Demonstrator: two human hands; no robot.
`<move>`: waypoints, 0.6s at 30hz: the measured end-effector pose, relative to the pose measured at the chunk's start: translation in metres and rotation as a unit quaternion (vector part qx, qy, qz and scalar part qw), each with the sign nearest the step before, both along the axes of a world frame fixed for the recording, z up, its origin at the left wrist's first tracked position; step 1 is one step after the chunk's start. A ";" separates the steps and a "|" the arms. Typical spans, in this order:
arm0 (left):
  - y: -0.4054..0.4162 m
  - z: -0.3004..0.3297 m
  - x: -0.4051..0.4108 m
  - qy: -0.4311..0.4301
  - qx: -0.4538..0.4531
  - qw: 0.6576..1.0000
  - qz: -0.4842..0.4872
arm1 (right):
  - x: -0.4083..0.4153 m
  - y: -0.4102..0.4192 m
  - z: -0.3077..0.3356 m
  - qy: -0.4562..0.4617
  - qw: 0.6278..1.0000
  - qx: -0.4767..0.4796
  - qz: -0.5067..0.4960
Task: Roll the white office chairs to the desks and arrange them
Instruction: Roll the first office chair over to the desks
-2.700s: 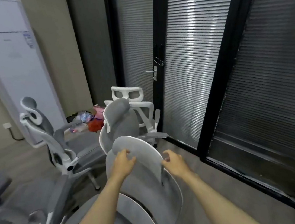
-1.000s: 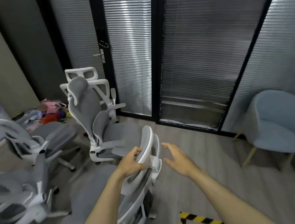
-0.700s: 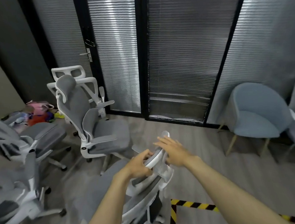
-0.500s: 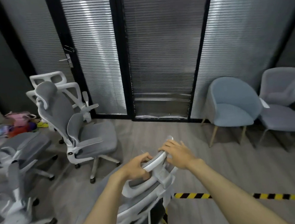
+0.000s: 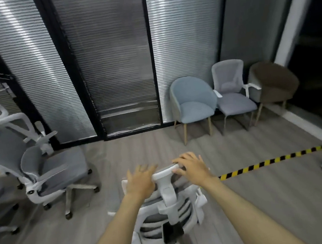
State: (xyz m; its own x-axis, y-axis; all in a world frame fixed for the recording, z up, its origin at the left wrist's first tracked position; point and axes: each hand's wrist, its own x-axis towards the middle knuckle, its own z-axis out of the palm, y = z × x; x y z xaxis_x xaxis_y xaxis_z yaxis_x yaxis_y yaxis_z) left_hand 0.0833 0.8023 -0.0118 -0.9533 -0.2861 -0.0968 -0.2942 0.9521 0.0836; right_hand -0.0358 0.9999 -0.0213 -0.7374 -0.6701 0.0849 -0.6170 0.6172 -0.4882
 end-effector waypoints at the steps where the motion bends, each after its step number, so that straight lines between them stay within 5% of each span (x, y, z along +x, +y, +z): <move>1: 0.019 -0.007 0.002 0.049 -0.011 0.999 0.017 | 0.001 0.019 -0.004 0.012 1.000 -0.013 -0.012; 5: 0.085 -0.021 0.003 0.183 0.073 0.979 0.050 | 0.008 0.091 -0.020 0.044 0.998 -0.037 -0.037; 12: 0.160 -0.032 -0.037 0.165 0.204 0.952 -0.160 | 0.022 0.217 -0.030 0.029 0.987 -0.111 -0.116; 18: 0.257 -0.010 -0.070 0.099 0.244 0.937 -0.228 | 0.020 0.322 -0.025 0.020 0.968 -0.154 -0.197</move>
State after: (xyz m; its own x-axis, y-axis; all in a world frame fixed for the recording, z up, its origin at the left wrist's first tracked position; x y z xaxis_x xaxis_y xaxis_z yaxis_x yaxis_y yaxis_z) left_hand 0.0136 1.0590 -0.0220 -0.9789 0.1874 0.0812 0.2007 0.8089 0.5526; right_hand -0.0153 1.3224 -0.0467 -0.9228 -0.2757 0.2691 -0.3850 0.6375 -0.6674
